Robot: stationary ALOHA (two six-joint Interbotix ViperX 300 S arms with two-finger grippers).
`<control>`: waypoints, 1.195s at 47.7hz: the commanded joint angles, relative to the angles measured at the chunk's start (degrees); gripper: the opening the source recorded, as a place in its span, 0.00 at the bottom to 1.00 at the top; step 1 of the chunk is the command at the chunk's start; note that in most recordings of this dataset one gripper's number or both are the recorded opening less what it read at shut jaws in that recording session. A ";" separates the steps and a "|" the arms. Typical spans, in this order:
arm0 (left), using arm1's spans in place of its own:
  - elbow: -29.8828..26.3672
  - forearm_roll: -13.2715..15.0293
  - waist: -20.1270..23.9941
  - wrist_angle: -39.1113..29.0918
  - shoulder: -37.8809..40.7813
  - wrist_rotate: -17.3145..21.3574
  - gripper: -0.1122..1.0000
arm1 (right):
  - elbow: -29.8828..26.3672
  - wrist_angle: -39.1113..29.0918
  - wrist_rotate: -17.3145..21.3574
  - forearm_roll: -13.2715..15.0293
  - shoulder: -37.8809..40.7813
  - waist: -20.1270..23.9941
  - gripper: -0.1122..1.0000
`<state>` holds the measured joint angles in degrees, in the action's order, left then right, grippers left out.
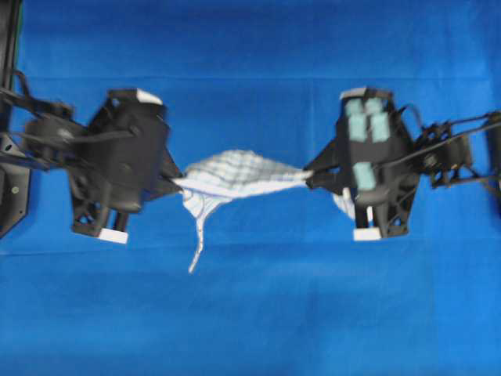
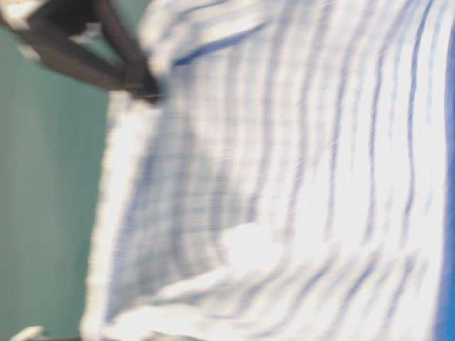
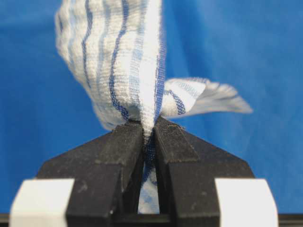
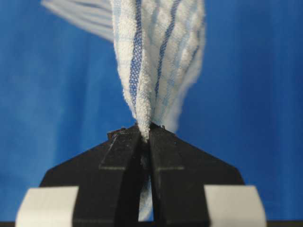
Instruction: Lift the towel with both arms.
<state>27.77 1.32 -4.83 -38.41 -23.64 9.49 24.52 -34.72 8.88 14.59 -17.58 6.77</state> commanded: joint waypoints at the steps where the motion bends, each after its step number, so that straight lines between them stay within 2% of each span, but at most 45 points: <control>1: -3.52 -0.09 0.88 -1.67 -1.85 -0.09 0.13 | -4.48 -2.90 -0.09 1.49 -2.37 -0.26 0.14; 14: -10.02 -0.18 2.72 -6.94 -2.46 0.00 0.13 | -11.95 -9.93 -0.18 5.19 -2.90 -0.26 0.14; 28: -13.01 -0.18 3.69 -9.14 -2.02 1.05 0.13 | -13.54 -10.99 -0.18 5.19 -3.25 -0.26 0.14; 57: -12.92 -0.18 3.69 -6.94 -1.93 2.37 0.13 | -13.45 -11.95 0.18 3.78 -3.60 -0.35 0.14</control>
<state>16.26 1.23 -1.23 -46.58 -25.22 11.69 12.30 -47.02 8.88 18.46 -20.21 6.50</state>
